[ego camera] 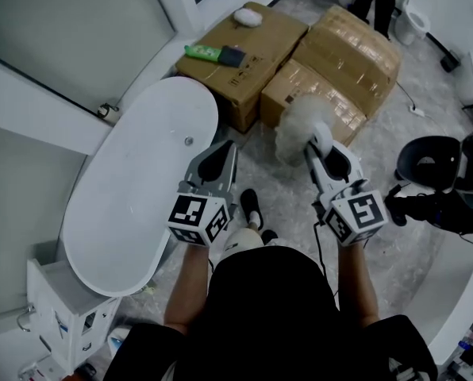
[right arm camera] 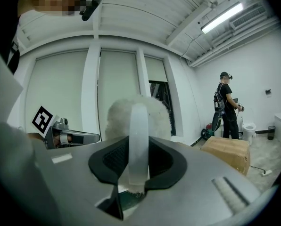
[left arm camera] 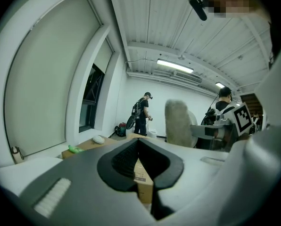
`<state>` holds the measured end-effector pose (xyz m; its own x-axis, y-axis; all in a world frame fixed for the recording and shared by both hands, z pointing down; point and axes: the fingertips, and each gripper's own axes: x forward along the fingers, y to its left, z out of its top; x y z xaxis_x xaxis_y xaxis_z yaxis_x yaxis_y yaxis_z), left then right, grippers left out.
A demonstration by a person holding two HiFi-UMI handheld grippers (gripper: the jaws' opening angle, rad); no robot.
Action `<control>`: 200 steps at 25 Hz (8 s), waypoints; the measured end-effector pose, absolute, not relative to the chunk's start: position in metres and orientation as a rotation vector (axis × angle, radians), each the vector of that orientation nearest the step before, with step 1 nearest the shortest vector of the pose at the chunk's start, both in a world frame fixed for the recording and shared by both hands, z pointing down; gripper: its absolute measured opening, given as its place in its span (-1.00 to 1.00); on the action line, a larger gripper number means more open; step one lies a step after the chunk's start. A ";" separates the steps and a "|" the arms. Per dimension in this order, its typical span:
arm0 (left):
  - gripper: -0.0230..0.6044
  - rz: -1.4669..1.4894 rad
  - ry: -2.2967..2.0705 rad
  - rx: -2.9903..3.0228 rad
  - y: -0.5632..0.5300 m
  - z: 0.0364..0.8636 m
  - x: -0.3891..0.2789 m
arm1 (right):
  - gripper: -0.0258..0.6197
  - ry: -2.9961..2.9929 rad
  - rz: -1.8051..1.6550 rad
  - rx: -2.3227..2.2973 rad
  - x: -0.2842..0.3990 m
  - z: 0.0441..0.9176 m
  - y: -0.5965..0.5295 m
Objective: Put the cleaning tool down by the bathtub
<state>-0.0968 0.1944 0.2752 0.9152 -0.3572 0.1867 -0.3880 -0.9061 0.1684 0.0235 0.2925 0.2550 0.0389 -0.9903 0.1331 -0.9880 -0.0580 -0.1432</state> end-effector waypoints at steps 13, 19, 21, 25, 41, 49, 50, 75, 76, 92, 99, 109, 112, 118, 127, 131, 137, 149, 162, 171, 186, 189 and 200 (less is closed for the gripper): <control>-0.93 0.159 -0.569 2.856 0.085 0.269 -0.068 | -0.63 2.151 -0.280 -2.283 0.057 0.246 0.187; -0.93 0.137 -0.577 2.869 0.044 0.270 -0.062 | -0.63 2.145 -0.256 -2.275 0.063 0.249 0.146; -0.93 0.134 -0.580 2.864 0.032 0.271 -0.062 | -0.63 2.142 -0.267 -2.278 0.064 0.252 0.135; -0.93 0.119 -0.590 2.861 0.013 0.269 -0.060 | -0.63 2.152 -0.287 -2.284 0.067 0.255 0.117; -0.93 0.144 -0.743 2.804 -0.066 0.280 -0.047 | -0.63 2.251 -0.304 -2.180 0.097 0.262 0.025; -0.93 0.141 -0.870 2.779 -0.111 0.268 -0.025 | -0.63 2.394 -0.304 -2.037 0.120 0.256 -0.040; -0.93 0.139 -0.889 2.774 -0.117 0.267 -0.022 | -0.63 2.424 -0.294 -2.014 0.123 0.256 -0.048; -0.93 0.179 -1.440 2.455 -0.179 0.294 0.010 | -0.63 2.942 -0.439 -1.432 0.154 0.310 -0.207; -0.93 0.181 -1.449 2.443 -0.178 0.296 0.010 | -0.63 2.954 -0.449 -1.422 0.155 0.314 -0.209; -0.93 0.219 -1.468 2.332 -0.185 0.340 -0.013 | -0.63 3.068 -0.614 -1.421 0.138 0.382 -0.227; -0.93 0.249 -1.421 2.360 -0.204 0.355 -0.016 | -0.63 3.129 -0.691 -1.445 0.125 0.412 -0.233; -0.93 0.301 -1.305 2.375 -0.230 0.390 -0.007 | -0.63 3.147 -0.879 -1.497 0.119 0.473 -0.242; -0.93 0.311 -1.277 2.387 -0.239 0.395 -0.003 | -0.63 3.165 -0.923 -1.511 0.119 0.496 -0.245; -0.93 0.331 -1.228 2.391 -0.253 0.410 0.001 | -0.63 3.212 -1.008 -1.535 0.118 0.540 -0.250; -0.93 0.374 -1.171 2.369 -0.261 0.438 0.003 | -0.63 3.246 -1.132 -1.578 0.125 0.600 -0.253; -0.93 0.383 -1.159 2.356 -0.266 0.451 0.007 | -0.63 3.233 -1.189 -1.606 0.131 0.624 -0.255; -0.93 0.407 -1.139 2.343 -0.272 0.467 0.008 | -0.63 3.224 -1.249 -1.644 0.135 0.653 -0.261; -0.93 0.435 -1.115 2.316 -0.284 0.494 0.008 | -0.63 3.243 -1.336 -1.672 0.137 0.705 -0.273; -0.93 0.462 -1.083 2.293 -0.291 0.514 0.009 | -0.63 3.233 -1.471 -1.698 0.138 0.755 -0.274; -0.93 0.505 -1.069 2.238 -0.289 0.527 0.007 | -0.63 3.243 -1.553 -1.689 0.138 0.778 -0.269; -0.93 0.492 -1.067 2.272 -0.292 0.533 0.006 | -0.63 3.264 -1.596 -1.644 0.128 0.788 -0.270; -0.93 0.490 -1.069 2.265 -0.292 0.534 0.007 | -0.63 3.269 -1.601 -1.641 0.128 0.790 -0.271; -0.93 0.475 -1.085 2.265 -0.294 0.533 0.005 | -0.63 3.224 -1.618 -1.654 0.127 0.792 -0.274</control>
